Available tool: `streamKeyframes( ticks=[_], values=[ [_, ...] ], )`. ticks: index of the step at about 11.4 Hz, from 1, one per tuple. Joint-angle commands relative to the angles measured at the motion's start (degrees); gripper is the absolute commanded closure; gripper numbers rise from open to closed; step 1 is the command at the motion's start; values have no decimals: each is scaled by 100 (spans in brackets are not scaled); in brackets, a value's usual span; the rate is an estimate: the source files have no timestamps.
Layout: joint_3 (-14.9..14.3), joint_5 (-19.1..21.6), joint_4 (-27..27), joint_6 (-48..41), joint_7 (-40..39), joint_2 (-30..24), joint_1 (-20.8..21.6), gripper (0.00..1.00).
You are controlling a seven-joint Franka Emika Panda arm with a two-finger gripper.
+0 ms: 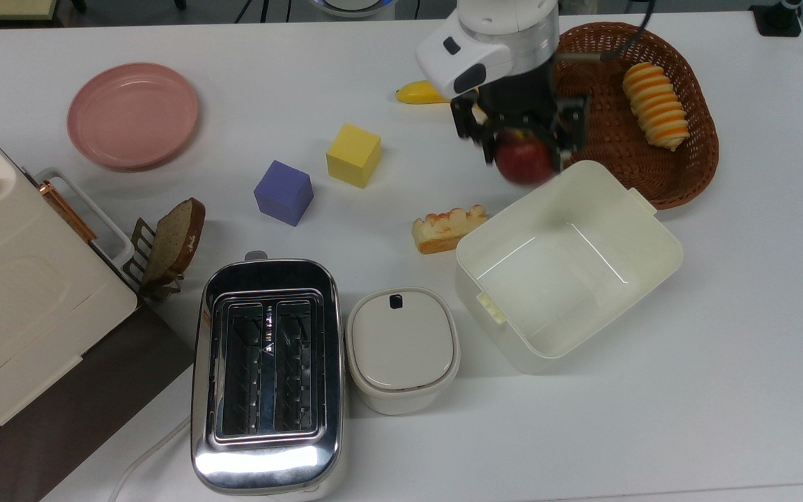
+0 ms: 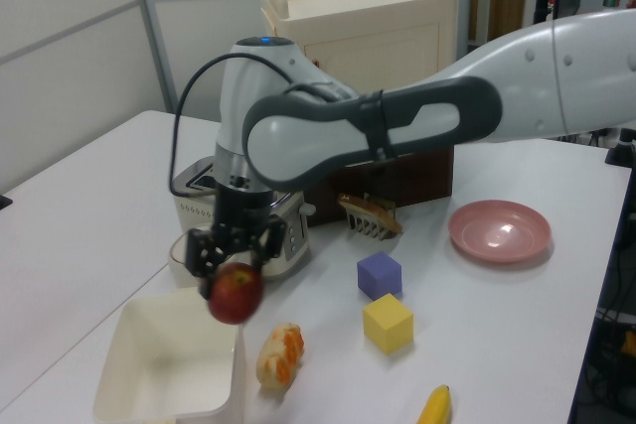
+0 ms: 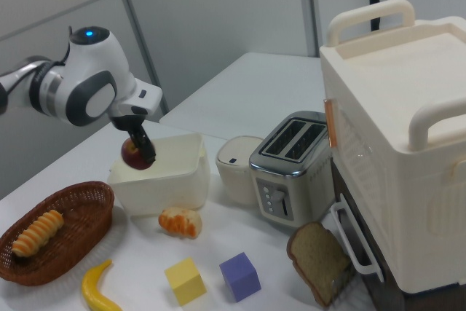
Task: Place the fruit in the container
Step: 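Carry the apple over the cream container and lower it inside, then open the gripper to release the apple and raise it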
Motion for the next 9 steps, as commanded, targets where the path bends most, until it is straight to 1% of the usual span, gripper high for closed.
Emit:
streamKeyframes(
  ticks=[1, 2, 3, 4, 5, 6, 7, 9],
  values=[
    [-85, -110, 168, 1235, 1255, 769, 171, 53],
    [-85, -425, 168, 1325, 1345, 980, 233, 45],
    [-77, -619, 168, 1326, 1433, 1087, 286, 42],
    [-68, -691, 159, 1326, 1442, 1105, 338, 41],
    [-68, -744, 150, 1318, 1442, 1105, 374, 36],
    [-68, -797, 150, 1309, 1442, 1105, 374, 19],
    [-68, -806, 150, 1309, 1442, 1114, 374, 0],
    [-85, -797, 150, 1300, 1460, 1105, 374, 0]
  ],
)
